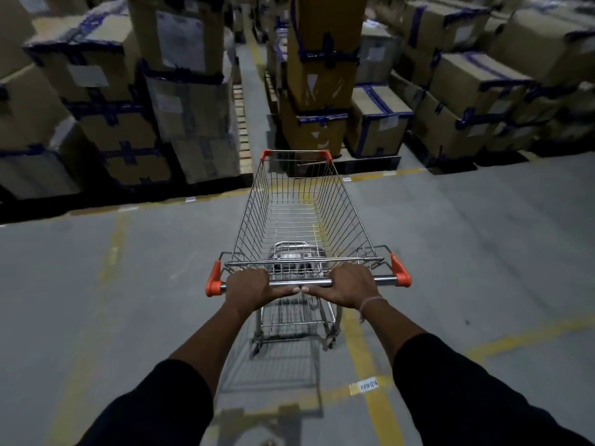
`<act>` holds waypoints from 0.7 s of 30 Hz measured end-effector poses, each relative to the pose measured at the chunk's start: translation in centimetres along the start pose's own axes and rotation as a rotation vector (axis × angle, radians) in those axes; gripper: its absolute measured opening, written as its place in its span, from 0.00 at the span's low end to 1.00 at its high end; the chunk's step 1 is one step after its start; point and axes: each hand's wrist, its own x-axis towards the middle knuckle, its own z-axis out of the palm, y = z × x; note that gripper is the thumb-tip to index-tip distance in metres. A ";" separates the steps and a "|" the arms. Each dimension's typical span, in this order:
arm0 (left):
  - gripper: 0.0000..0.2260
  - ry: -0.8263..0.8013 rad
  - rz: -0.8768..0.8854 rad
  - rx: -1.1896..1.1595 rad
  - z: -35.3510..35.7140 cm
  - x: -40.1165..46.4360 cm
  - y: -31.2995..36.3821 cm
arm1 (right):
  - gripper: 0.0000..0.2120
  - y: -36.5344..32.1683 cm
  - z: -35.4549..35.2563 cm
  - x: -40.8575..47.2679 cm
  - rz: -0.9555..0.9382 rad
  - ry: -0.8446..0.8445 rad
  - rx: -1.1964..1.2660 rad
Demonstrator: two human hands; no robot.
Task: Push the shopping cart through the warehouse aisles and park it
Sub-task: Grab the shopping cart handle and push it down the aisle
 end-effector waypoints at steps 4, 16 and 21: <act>0.50 -0.002 0.044 0.001 0.2 4.5 0.7 | 0.47 1.8 0.0 2.3 0.074 0.011 -0.054; 0.47 -0.038 0.237 -0.032 -0.7 17.9 5.1 | 0.48 12.0 0.2 10.2 0.137 0.003 -0.033; 0.44 -0.026 0.234 -0.052 -1.9 23.6 8.9 | 0.44 18.1 -0.4 14.2 0.111 -0.044 -0.048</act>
